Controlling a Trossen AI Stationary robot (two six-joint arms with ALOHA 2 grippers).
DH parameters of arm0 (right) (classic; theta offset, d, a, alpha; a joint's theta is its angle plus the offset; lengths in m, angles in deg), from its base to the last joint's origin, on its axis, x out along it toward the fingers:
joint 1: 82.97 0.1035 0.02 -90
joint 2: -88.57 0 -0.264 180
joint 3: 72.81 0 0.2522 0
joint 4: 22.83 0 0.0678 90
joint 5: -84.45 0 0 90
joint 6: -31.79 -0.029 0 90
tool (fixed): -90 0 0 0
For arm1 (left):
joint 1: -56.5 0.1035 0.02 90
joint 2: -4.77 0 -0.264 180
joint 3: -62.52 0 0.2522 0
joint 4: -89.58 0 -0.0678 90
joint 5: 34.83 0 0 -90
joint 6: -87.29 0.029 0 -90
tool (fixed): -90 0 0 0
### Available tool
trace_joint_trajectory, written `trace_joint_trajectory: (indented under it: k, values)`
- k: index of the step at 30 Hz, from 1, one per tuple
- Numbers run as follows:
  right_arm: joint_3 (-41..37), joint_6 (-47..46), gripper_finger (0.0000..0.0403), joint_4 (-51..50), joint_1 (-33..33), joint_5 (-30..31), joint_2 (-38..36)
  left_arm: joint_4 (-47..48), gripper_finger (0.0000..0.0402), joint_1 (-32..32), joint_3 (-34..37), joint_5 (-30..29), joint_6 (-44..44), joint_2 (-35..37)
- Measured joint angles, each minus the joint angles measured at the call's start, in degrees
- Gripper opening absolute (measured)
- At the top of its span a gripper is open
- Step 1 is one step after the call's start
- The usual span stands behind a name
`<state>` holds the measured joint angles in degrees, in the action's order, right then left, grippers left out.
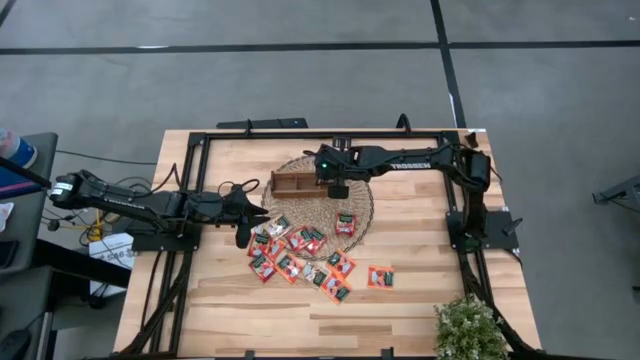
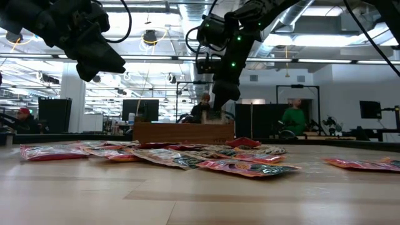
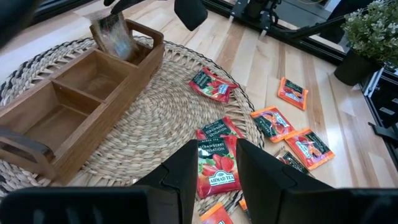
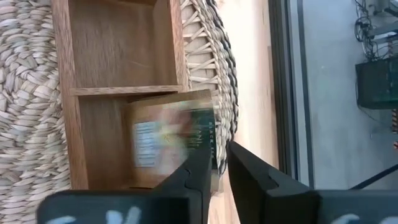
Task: Pick & Place Tea
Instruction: Put the brown tea bag into the right section of the wooden organizer, then put the top right brown tea bag into the right section of the wooden organizer
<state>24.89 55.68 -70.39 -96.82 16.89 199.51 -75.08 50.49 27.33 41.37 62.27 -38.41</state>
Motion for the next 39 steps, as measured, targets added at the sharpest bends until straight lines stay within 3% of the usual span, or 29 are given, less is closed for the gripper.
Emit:
trace_joint_trajectory:
  k: [9,16,22,27,32,39]
  values:
    - [0.0,0.7,0.0063,0.0,0.4,1.1,0.0,0.0,0.0101,0.0,0.0,0.0,0.0,0.0]
    - [2.1,3.4,0.0064,-2.0,4.9,12.9,-0.5,0.0,0.0101,0.0,0.0,-0.1,0.9,0.0]
    - [2.0,-0.6,0.0064,-4.7,8.9,7.7,-6.5,-0.1,0.0101,0.0,0.1,-1.3,1.0,0.0]
    - [-6.0,-4.9,0.0064,-3.4,7.7,4.3,-16.5,-2.8,0.0101,0.0,1.3,-2.5,0.0,-2.0]
    - [-18.9,-10.3,0.0064,4.8,6.3,3.5,-27.5,-7.3,0.0101,0.0,1.3,-2.0,-0.1,-8.9]
    - [-31.7,-13.5,0.0064,16.7,11.1,2.3,-36.0,-17.6,0.0101,0.0,0.9,0.6,6.3,-19.8]
